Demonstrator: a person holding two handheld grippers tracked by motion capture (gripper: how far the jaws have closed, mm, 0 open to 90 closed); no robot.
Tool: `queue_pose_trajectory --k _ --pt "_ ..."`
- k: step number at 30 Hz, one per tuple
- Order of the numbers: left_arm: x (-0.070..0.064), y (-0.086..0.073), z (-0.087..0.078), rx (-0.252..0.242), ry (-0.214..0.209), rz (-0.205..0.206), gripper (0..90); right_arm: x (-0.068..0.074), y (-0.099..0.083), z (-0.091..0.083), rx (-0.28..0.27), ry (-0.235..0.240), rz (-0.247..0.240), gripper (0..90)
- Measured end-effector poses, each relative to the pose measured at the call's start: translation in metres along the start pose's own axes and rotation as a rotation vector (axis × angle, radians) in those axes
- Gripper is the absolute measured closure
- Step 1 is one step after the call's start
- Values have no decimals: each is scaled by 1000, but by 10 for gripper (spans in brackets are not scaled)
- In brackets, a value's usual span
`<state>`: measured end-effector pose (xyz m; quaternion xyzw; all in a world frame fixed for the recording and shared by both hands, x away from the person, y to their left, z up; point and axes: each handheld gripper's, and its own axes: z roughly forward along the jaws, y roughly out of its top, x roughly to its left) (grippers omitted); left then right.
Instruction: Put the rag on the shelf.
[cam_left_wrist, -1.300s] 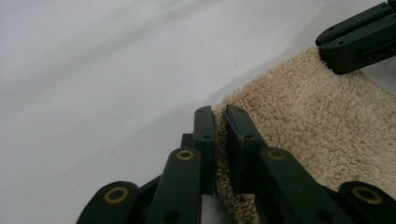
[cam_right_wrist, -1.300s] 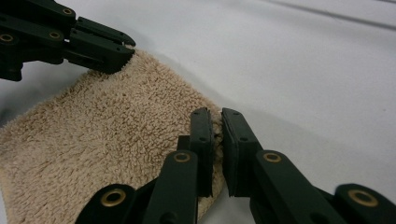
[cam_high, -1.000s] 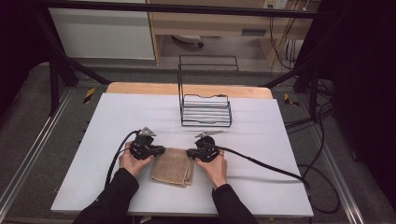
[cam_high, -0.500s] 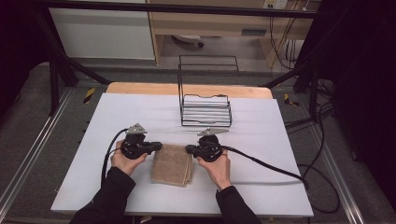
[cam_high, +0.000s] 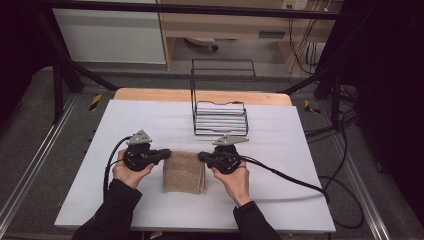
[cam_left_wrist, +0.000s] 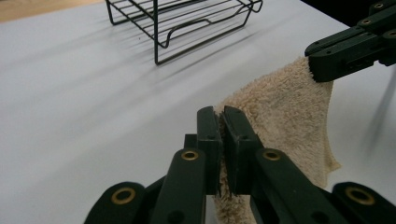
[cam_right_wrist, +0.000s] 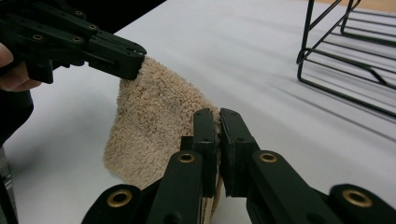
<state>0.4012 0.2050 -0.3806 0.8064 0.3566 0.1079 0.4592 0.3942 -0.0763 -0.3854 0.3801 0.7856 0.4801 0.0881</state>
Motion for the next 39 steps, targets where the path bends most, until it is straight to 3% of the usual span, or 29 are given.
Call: queue_pose_trajectory --k 8,31,39 --pt "-11 8 -11 -40 9 34 854 5 8 -15 -39 -7 -35 860" --pt "-26 25 -23 -128 11 47 854 7 23 -40 -104 -24 -98 861" --pt "-31 36 -20 -149 17 62 854 5 28 -50 -128 -40 -110 861"
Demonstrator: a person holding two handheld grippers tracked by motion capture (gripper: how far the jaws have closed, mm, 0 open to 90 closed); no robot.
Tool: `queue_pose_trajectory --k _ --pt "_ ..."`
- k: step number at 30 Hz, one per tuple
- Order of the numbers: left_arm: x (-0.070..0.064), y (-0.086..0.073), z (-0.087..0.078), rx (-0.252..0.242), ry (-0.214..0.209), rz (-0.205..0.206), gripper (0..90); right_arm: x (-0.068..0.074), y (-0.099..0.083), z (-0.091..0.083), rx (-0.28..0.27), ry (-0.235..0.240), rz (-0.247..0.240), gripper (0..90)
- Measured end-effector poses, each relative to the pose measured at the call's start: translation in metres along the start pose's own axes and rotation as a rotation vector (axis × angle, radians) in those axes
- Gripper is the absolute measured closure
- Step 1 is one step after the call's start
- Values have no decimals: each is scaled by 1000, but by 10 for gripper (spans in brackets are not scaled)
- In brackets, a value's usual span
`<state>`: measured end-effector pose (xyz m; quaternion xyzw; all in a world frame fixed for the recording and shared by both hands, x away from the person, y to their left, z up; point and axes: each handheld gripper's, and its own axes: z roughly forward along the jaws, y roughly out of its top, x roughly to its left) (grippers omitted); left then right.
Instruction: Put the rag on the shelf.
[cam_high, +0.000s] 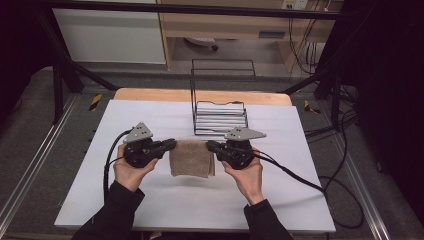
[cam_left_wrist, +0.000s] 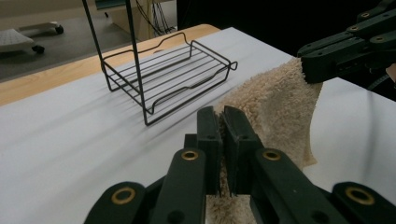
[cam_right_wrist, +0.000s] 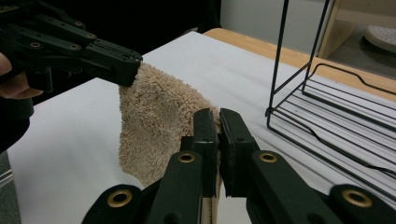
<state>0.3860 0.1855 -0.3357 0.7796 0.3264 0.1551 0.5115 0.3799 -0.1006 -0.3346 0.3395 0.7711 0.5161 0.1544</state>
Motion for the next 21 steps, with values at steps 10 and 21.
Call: queue_pose_trajectory --k 10,21 --pt "-3 16 8 -47 -3 -4 855 -7 9 -12 -35 -30 -11 861" --pt "-4 32 16 -104 -1 -10 855 -15 21 -23 -82 -64 -20 861"
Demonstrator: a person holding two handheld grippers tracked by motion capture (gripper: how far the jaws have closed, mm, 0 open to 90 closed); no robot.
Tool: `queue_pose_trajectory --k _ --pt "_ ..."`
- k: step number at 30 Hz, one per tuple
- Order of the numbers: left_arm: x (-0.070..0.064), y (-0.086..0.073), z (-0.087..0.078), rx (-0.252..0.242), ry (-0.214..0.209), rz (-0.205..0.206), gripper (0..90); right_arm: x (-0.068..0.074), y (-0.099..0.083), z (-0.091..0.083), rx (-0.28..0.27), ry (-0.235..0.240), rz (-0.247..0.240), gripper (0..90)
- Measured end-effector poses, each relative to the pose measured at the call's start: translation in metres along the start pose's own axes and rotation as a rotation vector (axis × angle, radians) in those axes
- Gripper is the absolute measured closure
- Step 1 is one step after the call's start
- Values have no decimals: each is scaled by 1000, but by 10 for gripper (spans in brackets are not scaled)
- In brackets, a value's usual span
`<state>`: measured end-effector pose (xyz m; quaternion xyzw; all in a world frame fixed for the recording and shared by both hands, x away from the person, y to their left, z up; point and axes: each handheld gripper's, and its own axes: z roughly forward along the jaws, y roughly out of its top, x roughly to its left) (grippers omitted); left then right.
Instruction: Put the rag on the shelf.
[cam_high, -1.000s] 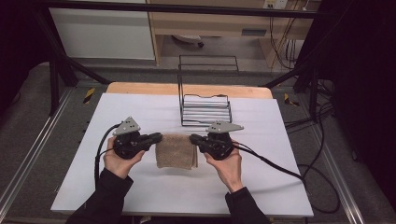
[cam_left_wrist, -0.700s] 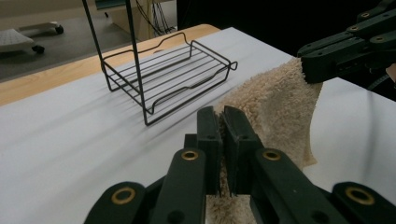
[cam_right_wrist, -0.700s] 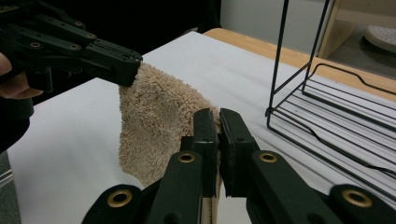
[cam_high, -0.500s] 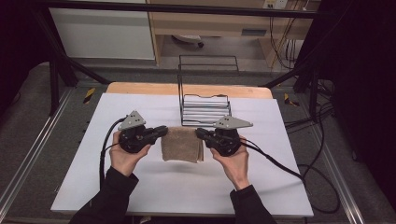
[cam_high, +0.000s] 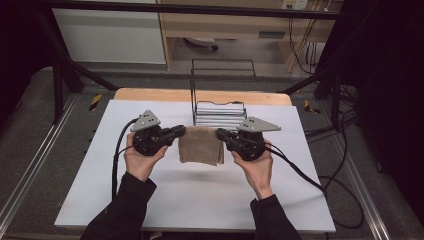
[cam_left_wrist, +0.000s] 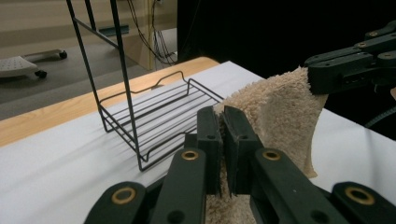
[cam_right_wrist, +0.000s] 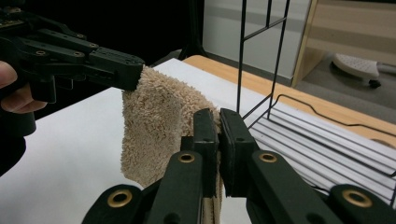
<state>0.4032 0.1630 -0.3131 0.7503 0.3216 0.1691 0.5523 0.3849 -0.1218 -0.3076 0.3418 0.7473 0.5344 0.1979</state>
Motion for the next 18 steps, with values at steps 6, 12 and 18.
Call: queue_pose_trajectory --k 6,12,18 --pt "-1 8 4 -32 6 -2 856 -4 9 -3 -27 -14 -11 861" --pt "-2 17 8 -65 12 -3 858 -7 18 -5 -50 -32 -22 862" --pt "-3 24 9 -97 14 0 858 -11 25 -10 -73 -43 -31 864"
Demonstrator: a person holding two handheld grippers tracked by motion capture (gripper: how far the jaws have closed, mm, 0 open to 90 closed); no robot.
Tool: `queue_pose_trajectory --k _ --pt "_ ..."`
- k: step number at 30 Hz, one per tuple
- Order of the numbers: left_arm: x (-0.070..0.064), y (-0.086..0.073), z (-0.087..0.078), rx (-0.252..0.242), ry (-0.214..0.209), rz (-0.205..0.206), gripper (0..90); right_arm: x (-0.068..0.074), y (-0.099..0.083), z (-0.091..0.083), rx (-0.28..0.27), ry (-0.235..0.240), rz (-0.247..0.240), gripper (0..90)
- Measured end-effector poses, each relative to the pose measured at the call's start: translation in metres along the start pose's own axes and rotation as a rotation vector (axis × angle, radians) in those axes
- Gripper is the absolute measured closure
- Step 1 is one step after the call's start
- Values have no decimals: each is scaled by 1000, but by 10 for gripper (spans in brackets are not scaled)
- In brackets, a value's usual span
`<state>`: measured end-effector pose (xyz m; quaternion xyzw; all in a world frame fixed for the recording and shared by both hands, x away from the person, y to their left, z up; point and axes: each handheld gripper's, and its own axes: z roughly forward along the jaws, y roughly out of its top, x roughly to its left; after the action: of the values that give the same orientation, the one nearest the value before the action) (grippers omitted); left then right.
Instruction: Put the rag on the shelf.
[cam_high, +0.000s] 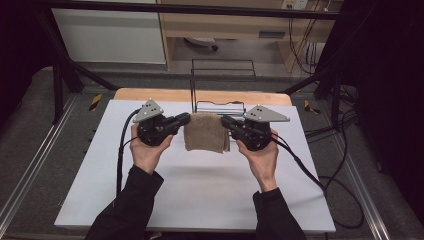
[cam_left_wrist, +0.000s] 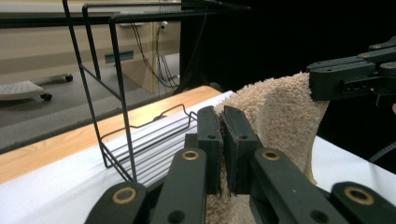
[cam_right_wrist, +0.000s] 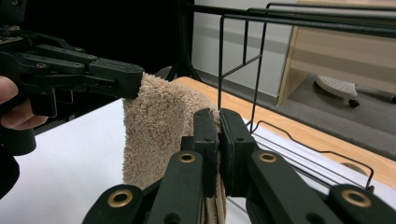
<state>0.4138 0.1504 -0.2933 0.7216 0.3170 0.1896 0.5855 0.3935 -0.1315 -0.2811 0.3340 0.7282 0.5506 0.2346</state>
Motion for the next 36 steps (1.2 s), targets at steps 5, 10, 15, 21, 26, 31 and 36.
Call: queue_pose_trajectory --k 5,10,15,21,26,31,36 --pt "-1 7 1 -20 3 8 859 -1 5 -3 -19 -6 -4 864" --pt "-1 13 1 -37 10 19 859 -3 11 -5 -42 -22 -5 864" --pt "-2 19 3 -63 17 27 860 -3 16 -5 -62 -40 -15 864" --pt "-3 26 5 -82 17 29 860 -5 21 -9 -78 -47 -17 864" --pt "-3 32 8 -91 16 35 860 -8 26 -11 -90 -58 -24 864" --pt "-4 40 10 -111 20 40 860 -11 34 -13 -105 -72 -30 865" --pt "-4 50 12 -124 21 47 861 -15 44 -14 -115 -86 -43 864"
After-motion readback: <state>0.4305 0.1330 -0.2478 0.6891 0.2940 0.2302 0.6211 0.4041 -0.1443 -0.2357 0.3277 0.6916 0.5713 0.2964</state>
